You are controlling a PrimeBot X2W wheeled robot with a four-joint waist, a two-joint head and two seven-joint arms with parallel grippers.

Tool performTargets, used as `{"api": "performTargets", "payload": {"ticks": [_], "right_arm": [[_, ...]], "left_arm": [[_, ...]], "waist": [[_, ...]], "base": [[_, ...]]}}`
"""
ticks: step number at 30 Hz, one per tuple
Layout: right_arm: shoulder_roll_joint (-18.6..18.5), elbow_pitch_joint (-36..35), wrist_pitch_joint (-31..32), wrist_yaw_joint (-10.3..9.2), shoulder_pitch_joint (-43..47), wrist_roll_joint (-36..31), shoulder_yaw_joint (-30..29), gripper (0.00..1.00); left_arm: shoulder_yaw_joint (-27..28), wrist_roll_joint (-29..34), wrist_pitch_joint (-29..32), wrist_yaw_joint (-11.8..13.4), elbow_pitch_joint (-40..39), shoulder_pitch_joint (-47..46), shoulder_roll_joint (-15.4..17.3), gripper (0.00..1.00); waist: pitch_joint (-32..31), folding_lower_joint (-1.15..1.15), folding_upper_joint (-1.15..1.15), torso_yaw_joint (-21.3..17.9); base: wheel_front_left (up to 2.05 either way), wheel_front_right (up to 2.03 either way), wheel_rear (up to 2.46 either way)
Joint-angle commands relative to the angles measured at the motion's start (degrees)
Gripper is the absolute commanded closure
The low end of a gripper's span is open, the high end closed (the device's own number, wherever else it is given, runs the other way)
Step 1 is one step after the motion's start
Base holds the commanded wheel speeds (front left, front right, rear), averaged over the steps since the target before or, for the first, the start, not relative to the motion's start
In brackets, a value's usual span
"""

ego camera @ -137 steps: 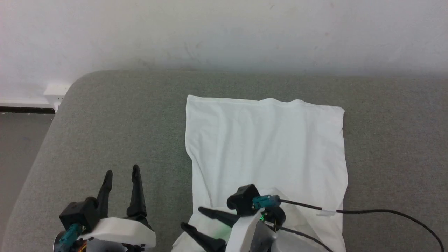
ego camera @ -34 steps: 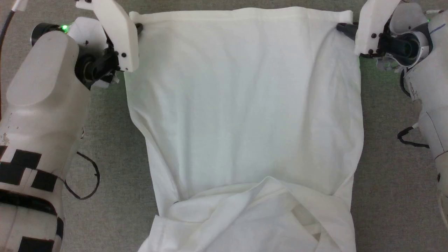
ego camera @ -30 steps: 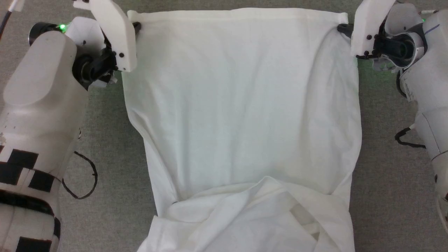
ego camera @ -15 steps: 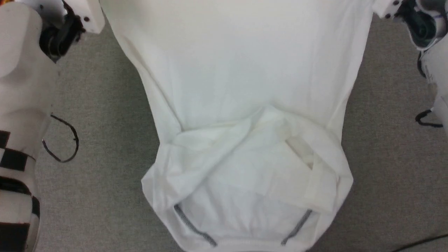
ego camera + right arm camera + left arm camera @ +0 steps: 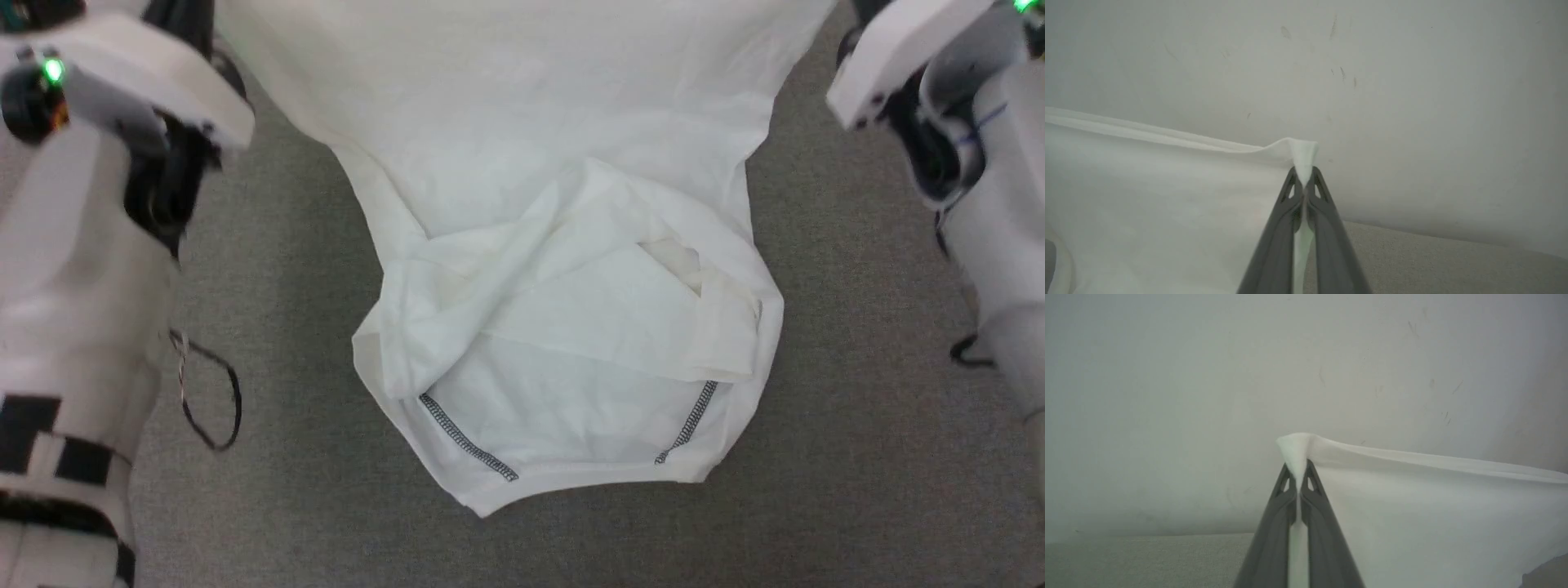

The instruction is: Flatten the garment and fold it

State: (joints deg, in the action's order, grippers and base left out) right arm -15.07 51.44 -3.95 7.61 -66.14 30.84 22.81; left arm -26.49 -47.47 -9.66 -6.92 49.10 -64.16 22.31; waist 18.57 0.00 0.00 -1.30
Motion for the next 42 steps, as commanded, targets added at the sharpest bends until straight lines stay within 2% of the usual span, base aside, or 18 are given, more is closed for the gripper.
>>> {"api": "performTargets", "payload": {"ticks": [1, 5, 12, 13, 19, 25, 26, 28, 29, 30, 31, 36, 42], "right_arm": [[-1.06, -2.12, -0.59, -0.12, 4.83, 1.46, 1.46, 1.00], [-3.31, -8.44, -0.50, -0.12, 15.50, 5.39, 4.02, 1.00], [-7.17, -18.19, 0.27, -0.12, 32.20, 9.16, 2.62, 1.00], [-7.17, -18.19, 0.27, -0.12, 32.20, 9.16, 2.62, 1.00], [-7.18, -24.76, 2.88, -0.12, 45.85, 8.91, -1.96, 1.00], [-4.42, -29.63, 6.46, -0.12, 57.37, 5.86, -7.30, 1.00], [-3.85, -30.42, 7.14, -0.12, 58.81, 4.99, -7.83, 0.92], [-2.69, -31.72, 8.92, -0.12, 61.47, 3.22, -8.63, 0.57], [-2.33, -32.38, 9.82, -0.12, 62.76, 2.09, -9.07, 0.31], [-1.91, -33.16, 10.49, -0.12, 64.04, 1.02, -9.67, 0.00], [-1.34, -34.02, 11.01, -0.12, 65.30, 0.11, -10.40, 0.00], [1.52, -40.69, 12.28, -0.12, 70.82, -3.43, -14.57, 0.00], [4.80, -53.10, 14.34, -0.12, 72.94, -5.21, -20.69, 0.00]], "left_arm": [[0.97, -1.31, -1.43, -0.07, -1.42, 5.55, 0.64, 1.00], [2.93, -3.55, -3.51, 2.29, -8.38, 18.92, 1.67, 1.00], [1.91, -4.05, -2.48, 10.54, -27.33, 43.55, 4.64, 1.00], [1.91, -4.05, -2.48, 10.54, -27.33, 43.55, 4.64, 1.00], [-1.00, -4.67, 1.63, 17.41, -39.57, 59.06, 5.99, 1.00], [-3.71, -4.92, 3.87, 19.89, -41.47, 65.10, 5.50, 1.00], [-3.78, -5.13, 3.74, 19.99, -41.21, 65.52, 5.17, 1.00], [-4.46, -5.15, 3.85, 19.96, -40.39, 66.30, 4.75, 1.00], [-4.66, -5.63, 3.89, 19.67, -40.12, 66.66, 4.20, 0.82], [-4.70, -5.81, 3.57, 19.57, -39.76, 66.87, 3.77, 0.60], [-4.68, -5.85, 3.14, 19.62, -39.29, 67.08, 3.46, 0.00], [-3.49, -5.52, -0.76, 19.51, -38.31, 67.14, 2.31, 0.00], [2.64, -0.79, -5.12, 20.69, -42.01, 66.10, 1.71, 0.00]], "waist": [[-2.71, 0.00, 0.00, 0.80], [-5.56, 0.00, 0.00, 0.56], [-8.92, 0.00, 0.00, 0.08], [-8.92, 0.00, 0.00, 0.08], [-10.89, 0.00, 0.00, -0.23], [-12.17, 0.00, 0.00, -0.74], [-12.40, 0.00, 0.00, -0.93], [-12.84, 0.00, 0.00, -1.36], [-13.00, 0.00, 0.00, -1.42], [-13.09, 0.00, 0.00, -1.42], [-13.15, 0.00, 0.00, -1.45], [-13.36, 0.00, 0.00, -1.31], [-14.22, 0.00, 0.00, -1.07]], "base": [[0.00, 0.00, 0.00], [0.00, 0.00, 0.00], [0.00, 0.00, 0.00], [0.00, 0.00, 0.00], [0.00, 0.00, 0.00], [0.00, 0.00, 0.00], [0.00, 0.00, 0.00], [0.00, 0.00, 0.00], [0.00, 0.00, 0.00], [0.00, 0.00, 0.00], [0.00, 0.00, 0.00], [0.00, 0.00, 0.00], [0.00, 0.00, 0.00]]}}
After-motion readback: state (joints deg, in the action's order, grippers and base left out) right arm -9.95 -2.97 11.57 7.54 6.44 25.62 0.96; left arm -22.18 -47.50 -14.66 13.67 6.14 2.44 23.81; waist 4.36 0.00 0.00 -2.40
